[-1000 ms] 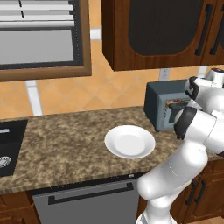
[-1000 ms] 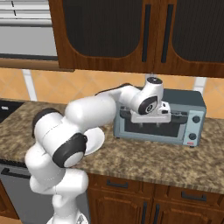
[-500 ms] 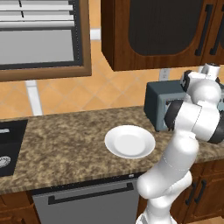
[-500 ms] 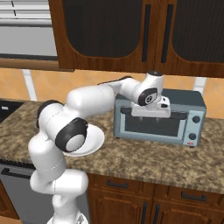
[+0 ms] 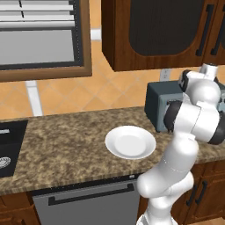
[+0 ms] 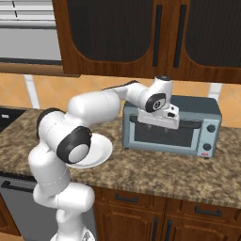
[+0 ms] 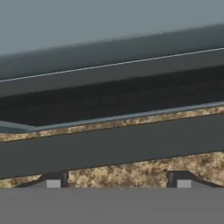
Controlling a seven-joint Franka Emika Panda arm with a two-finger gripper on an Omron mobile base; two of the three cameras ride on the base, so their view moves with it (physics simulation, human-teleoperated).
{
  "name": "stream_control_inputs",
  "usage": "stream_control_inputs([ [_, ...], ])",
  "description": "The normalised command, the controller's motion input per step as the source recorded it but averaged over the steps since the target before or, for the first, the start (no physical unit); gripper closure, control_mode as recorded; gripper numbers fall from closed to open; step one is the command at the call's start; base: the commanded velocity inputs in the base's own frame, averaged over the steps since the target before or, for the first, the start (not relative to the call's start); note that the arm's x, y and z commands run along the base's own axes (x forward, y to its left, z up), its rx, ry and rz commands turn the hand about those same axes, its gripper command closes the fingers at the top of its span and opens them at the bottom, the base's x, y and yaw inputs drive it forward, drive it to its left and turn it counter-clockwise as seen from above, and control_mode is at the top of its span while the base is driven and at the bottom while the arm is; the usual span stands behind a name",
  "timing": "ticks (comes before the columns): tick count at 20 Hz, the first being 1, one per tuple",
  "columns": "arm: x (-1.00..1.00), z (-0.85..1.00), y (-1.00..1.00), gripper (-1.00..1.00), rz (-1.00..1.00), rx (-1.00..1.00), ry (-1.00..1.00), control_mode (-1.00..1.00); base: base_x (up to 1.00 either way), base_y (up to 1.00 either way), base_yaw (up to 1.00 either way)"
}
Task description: Pick up the kebab skewer and baguette bread, and place them inside the toaster oven. Close the toaster oven door and start by setting the timer.
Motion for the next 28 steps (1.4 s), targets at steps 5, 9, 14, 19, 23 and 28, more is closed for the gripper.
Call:
stream_control_inputs([
  [5,0.16,-0.01,0.35,-1.0,-0.34,0.0,0.0,-1.0,0.0,0.0,0.0],
  [9,0.0,0.0,0.11,-1.0,-0.4,0.0,0.0,-1.0,0.0,0.0,0.0],
  [14,-0.15,0.0,0.0,-1.0,-0.35,0.0,0.0,-1.0,0.0,0.0,0.0],
  [19,-0.59,0.0,-0.06,-1.0,-0.22,0.0,0.0,-1.0,0.0,0.0,0.0],
  [23,-0.28,0.08,-0.03,-1.0,-0.09,0.0,0.0,-1.0,0.0,0.0,0.0],
  [28,-0.33,0.1,-0.49,-1.0,-0.07,0.0,0.0,-1.0,0.0,0.0,0.0],
])
